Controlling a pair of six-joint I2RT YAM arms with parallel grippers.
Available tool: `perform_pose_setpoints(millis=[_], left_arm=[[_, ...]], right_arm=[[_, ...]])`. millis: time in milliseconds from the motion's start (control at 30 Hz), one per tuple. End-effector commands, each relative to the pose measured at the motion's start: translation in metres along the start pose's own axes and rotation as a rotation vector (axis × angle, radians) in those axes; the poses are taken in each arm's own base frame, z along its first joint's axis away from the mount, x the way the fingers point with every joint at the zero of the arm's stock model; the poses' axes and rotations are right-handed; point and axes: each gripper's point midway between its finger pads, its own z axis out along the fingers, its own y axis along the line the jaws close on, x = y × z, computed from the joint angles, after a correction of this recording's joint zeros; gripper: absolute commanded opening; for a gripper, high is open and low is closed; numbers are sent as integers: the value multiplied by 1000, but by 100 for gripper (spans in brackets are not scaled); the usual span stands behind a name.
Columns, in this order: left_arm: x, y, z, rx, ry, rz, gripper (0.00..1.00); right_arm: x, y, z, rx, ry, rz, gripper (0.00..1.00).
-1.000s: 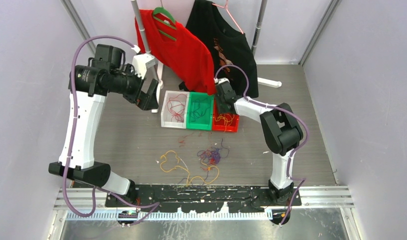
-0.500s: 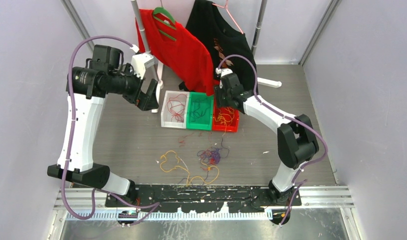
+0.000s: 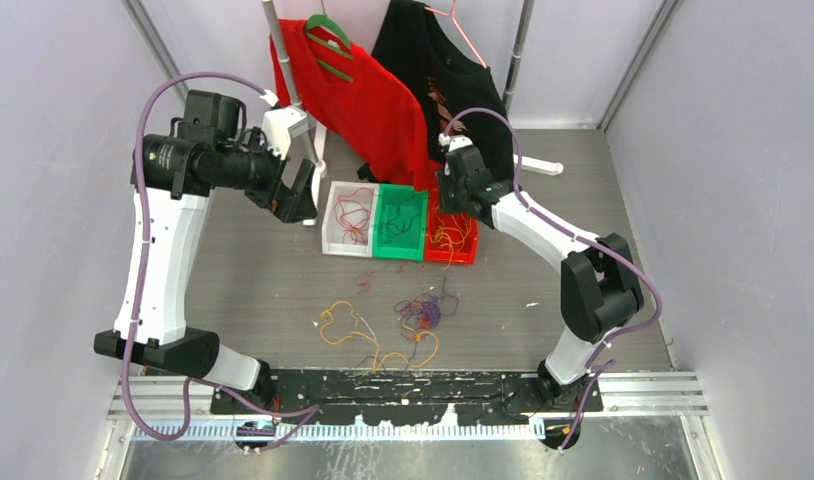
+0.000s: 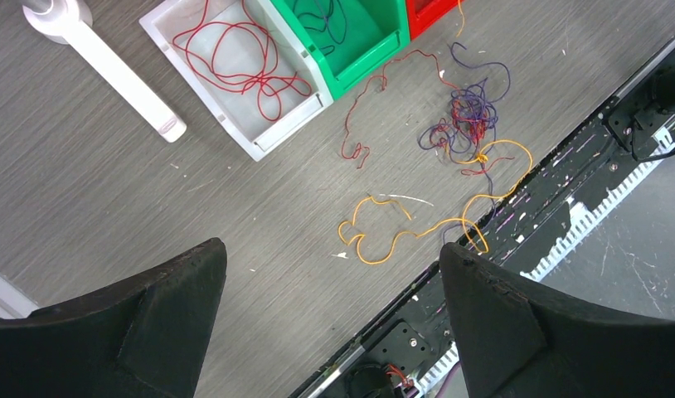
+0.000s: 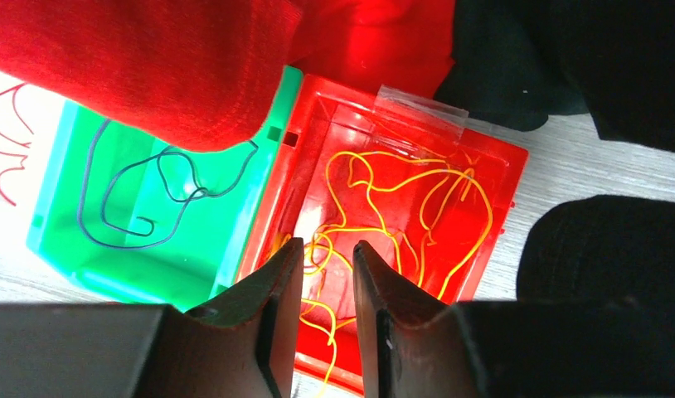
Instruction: Untangle the cables
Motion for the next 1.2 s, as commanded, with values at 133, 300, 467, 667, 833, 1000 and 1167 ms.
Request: perform_pose_setpoints(millis=[133, 300, 467, 667, 833, 1000, 1167], left_arm=[[-4, -6, -7, 20, -28, 49, 99], [17, -9, 1, 84, 65, 86, 99], [32, -7, 8, 95, 114, 101, 100], [39, -9, 9, 107, 124, 112, 99], [39, -11, 9, 109, 117, 111, 99], [38, -10, 7, 98, 101, 121, 100], [39, -9, 6, 87, 97, 127, 99]], right_arm=[[2, -3, -4, 25, -51, 33, 26], [5, 20, -43, -64, -70, 66, 40], [56, 21, -50, -88, -4, 71, 53], [90, 24, -41, -96, 58, 48, 49], [90, 21, -28, -68, 70, 5, 36], [74, 14, -20, -17, 20, -9, 9], [61, 14, -12, -9, 9, -24, 1]])
